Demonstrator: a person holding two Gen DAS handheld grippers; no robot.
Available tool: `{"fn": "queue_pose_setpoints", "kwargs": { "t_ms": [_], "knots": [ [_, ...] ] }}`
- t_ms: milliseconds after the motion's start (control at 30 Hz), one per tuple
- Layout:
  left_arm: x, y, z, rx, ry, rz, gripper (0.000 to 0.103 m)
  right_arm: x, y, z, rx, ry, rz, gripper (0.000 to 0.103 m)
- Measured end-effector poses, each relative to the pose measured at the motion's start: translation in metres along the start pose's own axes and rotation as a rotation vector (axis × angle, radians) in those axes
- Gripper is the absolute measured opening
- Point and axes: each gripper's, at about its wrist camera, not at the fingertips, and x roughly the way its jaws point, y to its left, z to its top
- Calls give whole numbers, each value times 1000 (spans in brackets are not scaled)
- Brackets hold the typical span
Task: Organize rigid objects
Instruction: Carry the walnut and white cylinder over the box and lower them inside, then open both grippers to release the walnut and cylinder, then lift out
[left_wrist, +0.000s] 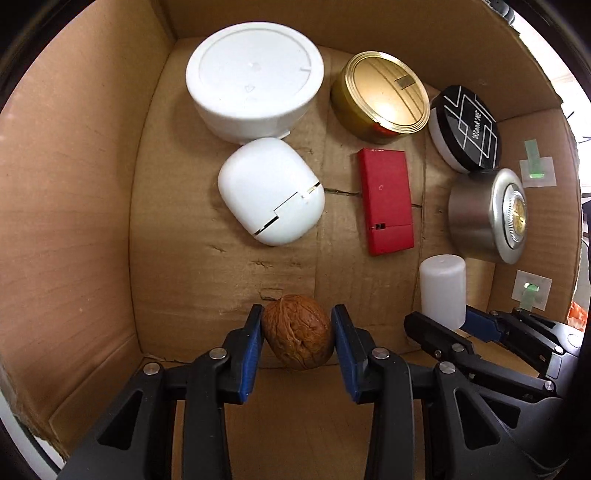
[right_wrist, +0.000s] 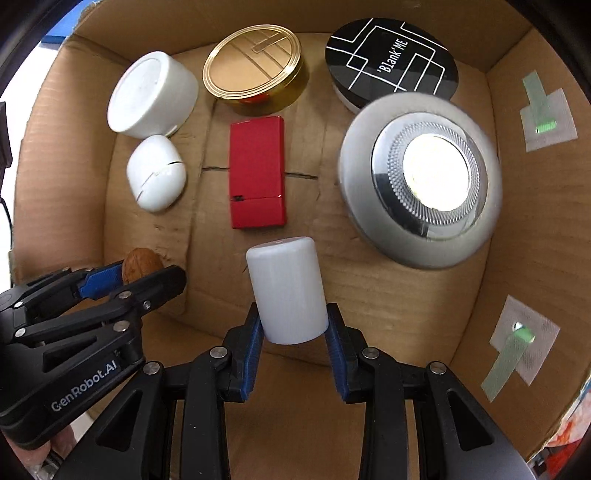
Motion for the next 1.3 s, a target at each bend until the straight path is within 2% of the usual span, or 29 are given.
{"fn": "queue_pose_setpoints", "kwargs": {
  "t_ms": [500, 600, 667, 700, 800, 900, 967, 1067, 1133, 1200, 1300],
  "knots": [
    [-5, 0, 3, -14, 10, 7, 34, 4, 11, 9, 7, 20, -36, 37],
    [-12, -2, 3, -18, -3, 5, 40, 1, 11, 6, 9, 20, -32, 50],
    [-18, -2, 2, -21, -15, 14, 45, -3, 12, 5, 8, 13, -41, 52],
    [-22, -1, 1, -25, -26, 21, 51, -5, 12, 5, 8, 11, -43, 53],
    [-36, 0, -2, -41, -67, 16, 72, -13, 10, 2, 13, -3, -39, 68],
    [-53, -2, -7, -58, -121, 45, 79, -24, 12, -1, 17, -22, -46, 72],
    [-63, -4, -12, -61, -148, 59, 89, -33, 13, -4, 19, -39, -45, 78],
    [-81, -8, -17, -53, -190, 71, 92, -51, 15, -11, 18, -72, -62, 89],
    [-92, -12, -21, -43, -214, 79, 103, -64, 16, -14, 19, -95, -78, 99],
    [-102, -15, -27, -38, -244, 93, 103, -76, 16, -19, 27, -125, -81, 103],
    [-117, -18, -37, -36, -285, 105, 103, -91, 8, -27, 43, -152, -78, 103]
  ]
}}
